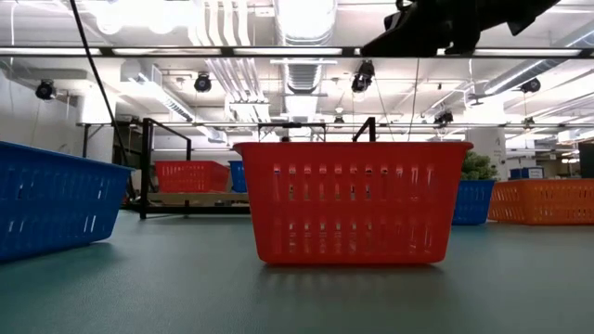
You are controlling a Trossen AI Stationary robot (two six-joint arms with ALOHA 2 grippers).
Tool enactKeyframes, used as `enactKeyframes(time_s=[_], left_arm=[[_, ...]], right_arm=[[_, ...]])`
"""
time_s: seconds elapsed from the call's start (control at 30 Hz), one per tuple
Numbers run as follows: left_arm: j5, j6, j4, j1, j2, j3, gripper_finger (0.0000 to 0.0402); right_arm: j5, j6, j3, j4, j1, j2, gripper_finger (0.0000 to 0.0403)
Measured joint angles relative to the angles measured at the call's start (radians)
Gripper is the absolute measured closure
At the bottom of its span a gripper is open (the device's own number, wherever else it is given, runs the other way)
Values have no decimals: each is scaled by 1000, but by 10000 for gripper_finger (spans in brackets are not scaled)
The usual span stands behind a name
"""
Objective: Stack baskets on shelf by color
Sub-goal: Stack the bottom blue bin on top of the blue bin on the shelf
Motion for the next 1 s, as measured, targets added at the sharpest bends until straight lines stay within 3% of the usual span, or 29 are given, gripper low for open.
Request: enactKeyframes(time_s=[0.07, 0.2, 0.27, 0.6, 0.8, 1.0], left_arm=[[22, 21, 0, -18, 33, 5, 402], [178, 77, -5, -39, 64, -10, 402], [194, 80, -16, -38, 58, -16, 401], [16, 214, -60, -37, -6, -23, 385], [-81, 238, -75, -35, -7, -72, 309], [-118, 314, 28, -33, 3, -142, 233]], right_arm=[[0, 10, 0, -1, 0, 0, 394], [0, 41, 0, -3, 0, 16, 394], [0, 55, 0, -4, 0, 32, 394], [0, 80, 0, 6, 0, 90, 394], [0, 80, 0, 7, 0, 89, 394], [0, 80, 0, 6, 0, 89, 394]])
